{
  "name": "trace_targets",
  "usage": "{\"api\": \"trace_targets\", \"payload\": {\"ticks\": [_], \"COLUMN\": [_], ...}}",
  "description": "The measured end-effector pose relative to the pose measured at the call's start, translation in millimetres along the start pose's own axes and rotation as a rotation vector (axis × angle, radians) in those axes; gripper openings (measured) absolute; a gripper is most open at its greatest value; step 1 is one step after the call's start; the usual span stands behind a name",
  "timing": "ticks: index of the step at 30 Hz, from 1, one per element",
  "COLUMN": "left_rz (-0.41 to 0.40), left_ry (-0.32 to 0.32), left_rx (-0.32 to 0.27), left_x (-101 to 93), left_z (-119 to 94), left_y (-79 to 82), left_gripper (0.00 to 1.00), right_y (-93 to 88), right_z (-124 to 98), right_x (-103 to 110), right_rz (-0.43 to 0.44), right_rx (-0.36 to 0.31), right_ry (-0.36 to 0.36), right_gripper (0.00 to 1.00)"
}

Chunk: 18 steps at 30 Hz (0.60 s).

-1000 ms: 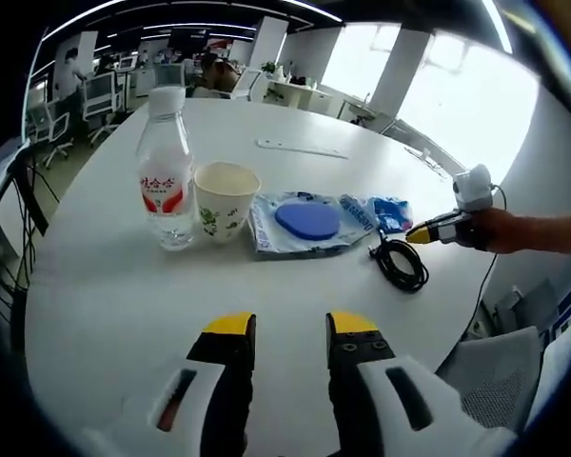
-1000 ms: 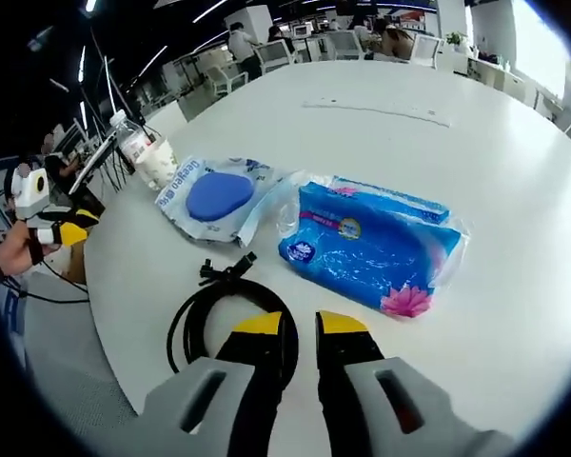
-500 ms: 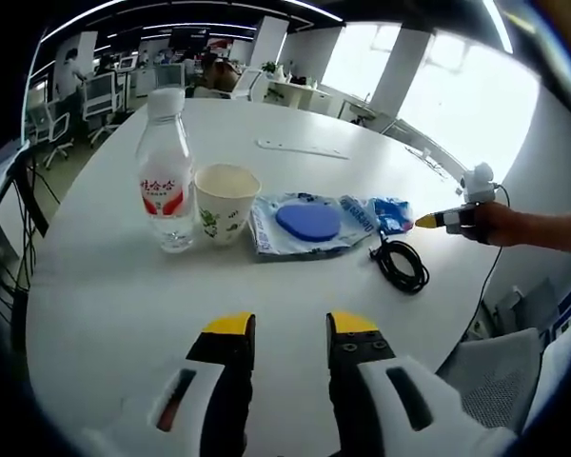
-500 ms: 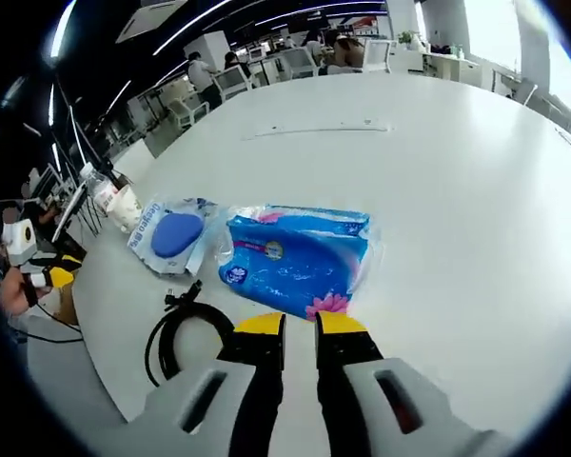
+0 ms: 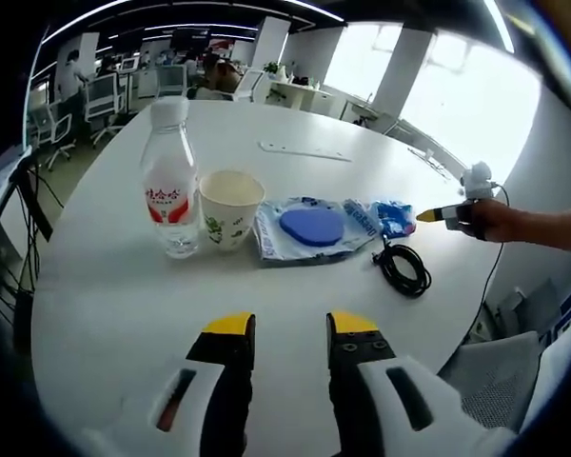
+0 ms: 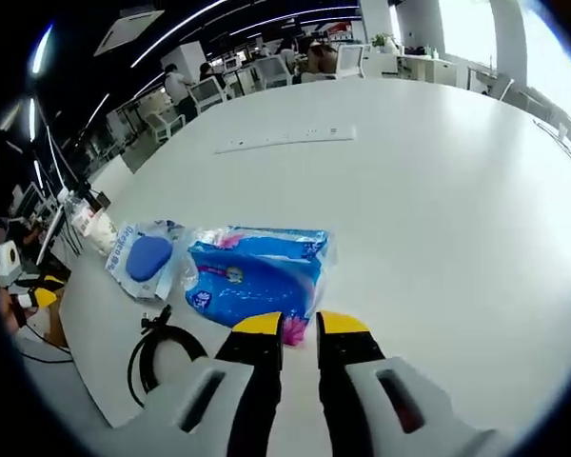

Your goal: Arrange the tabletop items into an orderly group along one side of the table until the central work area is clear of visible clutter.

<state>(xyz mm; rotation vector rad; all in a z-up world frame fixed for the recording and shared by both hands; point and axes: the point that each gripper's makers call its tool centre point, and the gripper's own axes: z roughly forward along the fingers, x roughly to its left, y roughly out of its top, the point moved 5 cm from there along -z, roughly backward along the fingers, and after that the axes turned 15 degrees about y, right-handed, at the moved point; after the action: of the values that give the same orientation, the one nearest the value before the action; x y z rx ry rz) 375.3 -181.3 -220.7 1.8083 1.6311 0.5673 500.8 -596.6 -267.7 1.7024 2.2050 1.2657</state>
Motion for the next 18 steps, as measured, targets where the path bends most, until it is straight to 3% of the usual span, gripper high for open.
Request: {"api": "trace_targets", "payload": {"ticks": [9,14,18], "left_rz": [-0.003,-0.001,-0.005], "left_ry": [0.007,0.006,0.006], "left_rx": [-0.001,-0.001,-0.007], "left_x": [-1.5,-3.5,-3.2], "left_z": [-2.8,-4.1,-6.1], "left_y": [0.7,1.2,3.9], "left_gripper": [0.29,0.29,0.29], "right_y": [-1.8,-2.8,-1.2], "right_z": [9.8,13.6,17.4], "right_x": [-10.2,-11.2,-12.6], "right_rz": [0.02,0.025,0.004], "right_rx": [0.029,0.039,0.048], "right_ry": [-0.002,0.003,0.001], "right_gripper": [0.16,0.14,0.07]}}
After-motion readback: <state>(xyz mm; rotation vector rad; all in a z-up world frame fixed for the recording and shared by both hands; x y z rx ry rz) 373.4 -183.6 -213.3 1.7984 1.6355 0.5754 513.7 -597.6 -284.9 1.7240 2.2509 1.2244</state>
